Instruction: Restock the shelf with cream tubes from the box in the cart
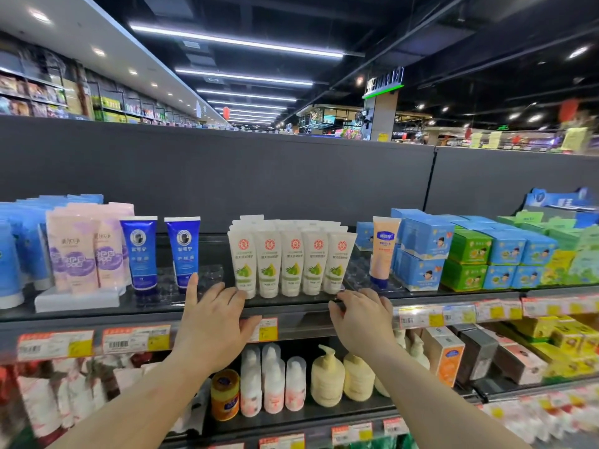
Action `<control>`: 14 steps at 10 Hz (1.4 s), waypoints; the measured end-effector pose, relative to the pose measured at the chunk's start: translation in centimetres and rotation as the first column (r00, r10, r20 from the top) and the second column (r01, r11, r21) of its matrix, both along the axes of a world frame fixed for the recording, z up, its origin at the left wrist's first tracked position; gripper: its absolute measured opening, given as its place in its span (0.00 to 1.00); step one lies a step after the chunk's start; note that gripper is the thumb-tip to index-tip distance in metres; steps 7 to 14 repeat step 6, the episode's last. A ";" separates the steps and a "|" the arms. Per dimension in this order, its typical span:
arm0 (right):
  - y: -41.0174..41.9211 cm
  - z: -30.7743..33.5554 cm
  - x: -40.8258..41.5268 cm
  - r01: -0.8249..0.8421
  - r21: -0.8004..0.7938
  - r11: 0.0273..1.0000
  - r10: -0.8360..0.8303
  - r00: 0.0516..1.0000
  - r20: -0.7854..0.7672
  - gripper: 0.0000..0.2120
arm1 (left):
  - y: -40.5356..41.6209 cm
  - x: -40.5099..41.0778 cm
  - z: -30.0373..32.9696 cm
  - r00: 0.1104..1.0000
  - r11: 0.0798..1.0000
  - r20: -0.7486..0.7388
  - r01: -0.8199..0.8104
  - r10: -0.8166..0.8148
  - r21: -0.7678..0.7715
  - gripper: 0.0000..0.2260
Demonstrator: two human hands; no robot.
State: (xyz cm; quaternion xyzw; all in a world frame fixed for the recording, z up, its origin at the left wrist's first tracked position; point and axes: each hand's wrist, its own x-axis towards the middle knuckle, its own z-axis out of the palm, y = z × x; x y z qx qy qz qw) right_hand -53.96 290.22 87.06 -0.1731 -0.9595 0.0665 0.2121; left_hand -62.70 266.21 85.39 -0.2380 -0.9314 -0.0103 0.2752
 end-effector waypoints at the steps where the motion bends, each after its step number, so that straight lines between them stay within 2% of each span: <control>1: 0.0 0.1 -0.1 0.003 -0.009 1.000 -0.003 1.000 0.005 0.19 | -0.4 0.4 0.4 0.998 1.000 0.065 0.002 0.000 -0.024 0.31; 3: -0.5 0.0 -0.2 0.034 -0.050 0.998 -0.035 0.999 -0.019 0.20 | -1.1 0.9 0.6 0.992 1.000 0.123 0.008 -0.009 0.013 0.28; 4: -0.8 0.0 -0.3 0.045 -0.071 0.996 -0.043 0.999 0.023 0.22 | -1.9 1.3 0.4 0.988 1.000 0.156 -0.015 0.011 0.021 0.28; 6: -2.6 0.3 0.0 0.057 -0.059 0.997 -0.059 0.998 -0.021 0.22 | -4.8 2.4 0.6 0.982 0.991 0.178 -0.078 0.058 0.107 0.26; 14: -2.6 0.3 0.0 0.057 -0.059 0.997 -0.059 0.998 -0.021 0.22 | -4.8 2.4 0.6 0.982 0.991 0.178 -0.078 0.058 0.107 0.26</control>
